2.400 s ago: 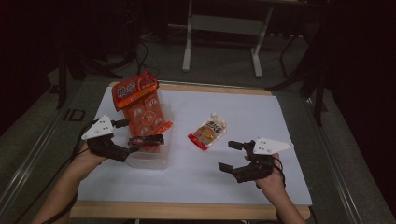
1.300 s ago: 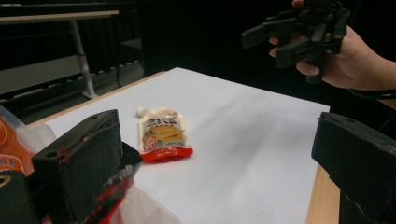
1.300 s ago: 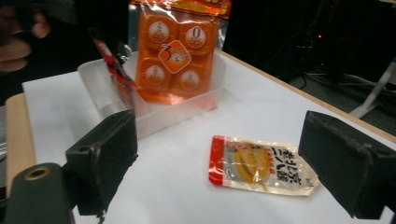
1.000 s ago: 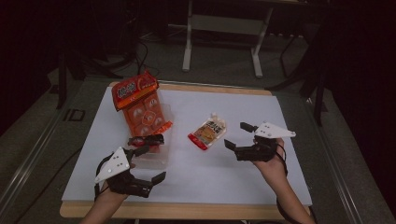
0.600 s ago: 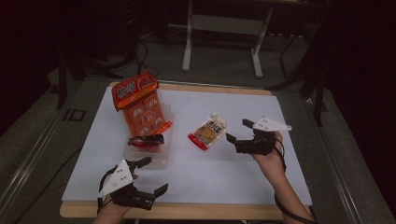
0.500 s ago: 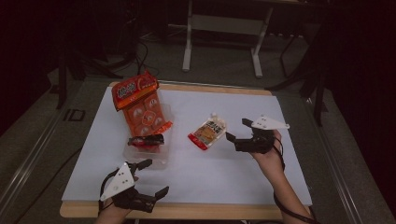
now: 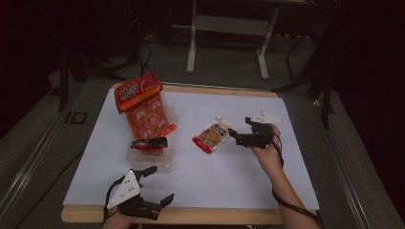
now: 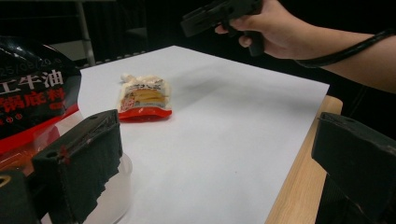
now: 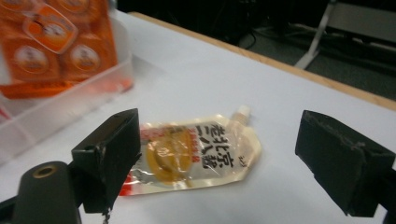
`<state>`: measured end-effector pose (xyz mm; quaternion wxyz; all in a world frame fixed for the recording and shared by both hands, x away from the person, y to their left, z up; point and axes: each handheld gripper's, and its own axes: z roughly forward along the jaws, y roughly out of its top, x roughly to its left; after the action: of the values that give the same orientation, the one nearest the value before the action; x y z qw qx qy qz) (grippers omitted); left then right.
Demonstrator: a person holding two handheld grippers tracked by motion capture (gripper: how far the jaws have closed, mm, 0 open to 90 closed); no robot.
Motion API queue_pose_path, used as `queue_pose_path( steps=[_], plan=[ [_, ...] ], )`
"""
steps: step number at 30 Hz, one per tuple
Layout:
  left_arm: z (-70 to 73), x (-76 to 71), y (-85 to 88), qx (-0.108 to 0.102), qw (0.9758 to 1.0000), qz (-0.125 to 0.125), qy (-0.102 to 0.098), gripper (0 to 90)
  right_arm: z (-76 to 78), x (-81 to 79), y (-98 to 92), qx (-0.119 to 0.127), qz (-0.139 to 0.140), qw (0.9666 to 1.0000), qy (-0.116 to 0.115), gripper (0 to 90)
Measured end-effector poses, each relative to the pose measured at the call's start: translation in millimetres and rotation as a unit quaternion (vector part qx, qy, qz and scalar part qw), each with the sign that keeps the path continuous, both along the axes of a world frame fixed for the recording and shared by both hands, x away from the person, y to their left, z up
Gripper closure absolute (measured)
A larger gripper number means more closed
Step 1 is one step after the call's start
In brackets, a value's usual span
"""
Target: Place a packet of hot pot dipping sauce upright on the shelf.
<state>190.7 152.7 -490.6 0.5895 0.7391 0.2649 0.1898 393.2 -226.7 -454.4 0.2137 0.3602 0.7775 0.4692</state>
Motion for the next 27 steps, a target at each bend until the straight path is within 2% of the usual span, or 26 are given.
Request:
queue_pose_path(
  steps=[4,9,11,20,23,27],
  plan=[
    [-1.1,-0.3,-0.3,0.001,1.0,-0.002,-0.001,2.3,-10.5,10.7,0.5,-0.003,-0.01,0.9998,0.016,15.2],
    [-0.8,-0.4,0.3,0.001,1.0,-0.002,-0.004,2.3,-21.5,19.8,1.8,0.005,-0.015,0.9993,0.034,18.6],
    [-0.8,-0.3,0.4,0.002,1.0,-0.002,-0.006,2.3,-25.1,22.8,4.0,-0.003,-0.016,0.9993,0.035,22.2],
    [-2.3,-0.2,0.5,0.001,1.0,-0.002,-0.004,2.3,-39.2,40.4,11.1,-0.015,-0.03,0.9981,0.051,27.7],
    [-2.3,-0.7,0.0,0.003,1.0,-0.004,-0.005,2.3,-45.3,45.9,14.4,-0.027,-0.038,0.9975,0.054,33.9],
    [-2.6,-1.7,-0.8,0.008,0.9999,-0.005,-0.009,2.3,-52.7,53.0,17.8,-0.029,-0.05,0.9964,0.061,39.0]
  ],
)
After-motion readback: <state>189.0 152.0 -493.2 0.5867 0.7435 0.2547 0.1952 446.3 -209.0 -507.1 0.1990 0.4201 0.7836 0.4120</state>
